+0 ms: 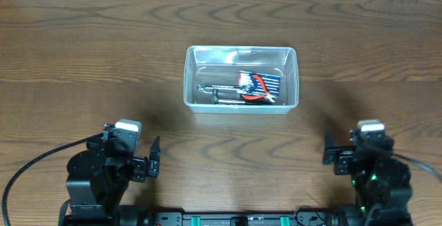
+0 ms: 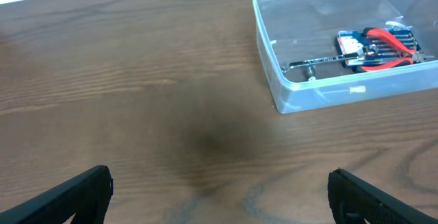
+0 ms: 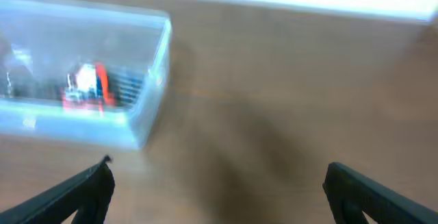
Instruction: Pack container
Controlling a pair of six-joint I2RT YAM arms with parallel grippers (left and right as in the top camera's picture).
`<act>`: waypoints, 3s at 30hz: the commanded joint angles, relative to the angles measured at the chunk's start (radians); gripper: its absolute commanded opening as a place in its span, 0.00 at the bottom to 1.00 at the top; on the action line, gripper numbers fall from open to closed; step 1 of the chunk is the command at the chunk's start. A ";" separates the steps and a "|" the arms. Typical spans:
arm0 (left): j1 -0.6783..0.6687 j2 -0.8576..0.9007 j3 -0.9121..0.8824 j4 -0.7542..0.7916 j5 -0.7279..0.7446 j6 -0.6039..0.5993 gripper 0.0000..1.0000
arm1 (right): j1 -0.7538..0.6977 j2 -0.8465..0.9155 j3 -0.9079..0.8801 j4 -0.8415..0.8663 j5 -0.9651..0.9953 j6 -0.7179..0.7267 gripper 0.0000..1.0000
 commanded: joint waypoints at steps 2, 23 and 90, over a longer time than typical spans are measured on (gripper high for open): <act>-0.004 0.004 0.000 0.003 -0.013 -0.012 0.99 | 0.002 -0.139 -0.215 0.225 -0.092 -0.005 0.99; -0.004 0.004 0.000 0.003 -0.013 -0.012 0.98 | 0.019 -0.206 -0.435 0.560 -0.065 -0.085 0.99; -0.051 -0.396 -0.720 0.776 -0.058 -0.076 0.99 | 0.019 -0.206 -0.435 0.560 -0.064 -0.085 0.99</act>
